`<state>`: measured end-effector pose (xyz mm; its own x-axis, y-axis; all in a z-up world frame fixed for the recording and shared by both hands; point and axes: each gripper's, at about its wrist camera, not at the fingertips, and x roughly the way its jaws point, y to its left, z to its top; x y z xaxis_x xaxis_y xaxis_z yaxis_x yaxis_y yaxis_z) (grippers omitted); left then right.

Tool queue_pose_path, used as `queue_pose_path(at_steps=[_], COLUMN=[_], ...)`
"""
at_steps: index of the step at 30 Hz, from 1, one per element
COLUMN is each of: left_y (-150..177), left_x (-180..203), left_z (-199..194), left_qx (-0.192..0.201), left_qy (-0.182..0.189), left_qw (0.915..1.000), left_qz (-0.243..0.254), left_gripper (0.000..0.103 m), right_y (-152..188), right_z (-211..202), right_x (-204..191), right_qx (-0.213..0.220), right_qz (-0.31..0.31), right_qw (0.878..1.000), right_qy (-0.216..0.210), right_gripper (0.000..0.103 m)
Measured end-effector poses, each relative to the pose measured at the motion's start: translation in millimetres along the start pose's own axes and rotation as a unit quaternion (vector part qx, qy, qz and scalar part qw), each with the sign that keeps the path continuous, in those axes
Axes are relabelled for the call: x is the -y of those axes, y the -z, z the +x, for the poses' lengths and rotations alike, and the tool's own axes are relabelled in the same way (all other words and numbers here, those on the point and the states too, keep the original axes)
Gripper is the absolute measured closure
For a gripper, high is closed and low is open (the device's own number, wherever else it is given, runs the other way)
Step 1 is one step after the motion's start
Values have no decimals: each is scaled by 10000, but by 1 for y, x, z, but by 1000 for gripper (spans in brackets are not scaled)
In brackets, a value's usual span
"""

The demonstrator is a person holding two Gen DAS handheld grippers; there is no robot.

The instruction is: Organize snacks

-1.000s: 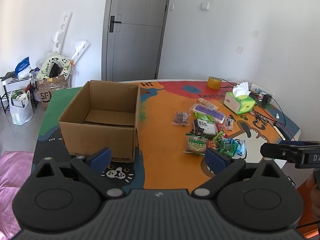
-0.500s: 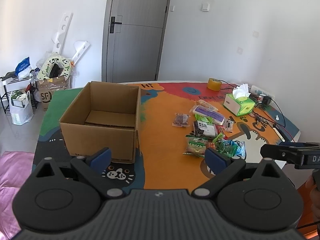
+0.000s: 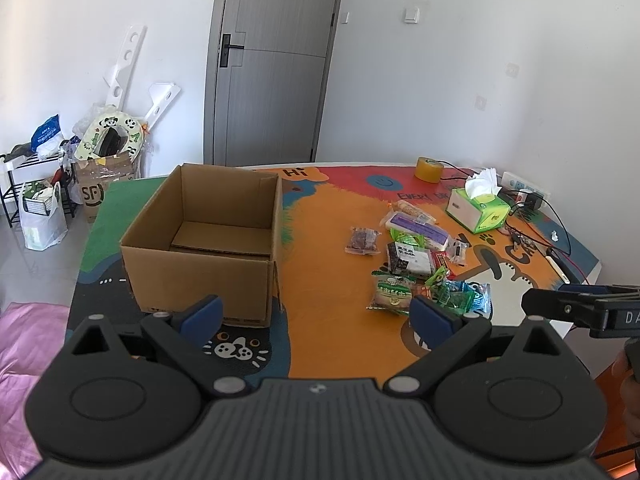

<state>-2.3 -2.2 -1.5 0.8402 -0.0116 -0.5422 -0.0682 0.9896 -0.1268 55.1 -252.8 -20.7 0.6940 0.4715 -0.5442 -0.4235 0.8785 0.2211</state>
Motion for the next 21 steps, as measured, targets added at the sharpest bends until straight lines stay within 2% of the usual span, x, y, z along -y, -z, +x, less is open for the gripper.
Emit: queue_pose_path(at_steps=[21], left_y=[1], left_x=[1], left_z=[3], left_qx=[37], left_qy=[25], left_qw=[10000], left_qz=[-1], left_gripper=[4], right_y=[2], right_z=[3], right_x=[6], right_qx=[52], right_qz=[-35], right_qw=[10000], right_qy=[11], right_gripper=[0])
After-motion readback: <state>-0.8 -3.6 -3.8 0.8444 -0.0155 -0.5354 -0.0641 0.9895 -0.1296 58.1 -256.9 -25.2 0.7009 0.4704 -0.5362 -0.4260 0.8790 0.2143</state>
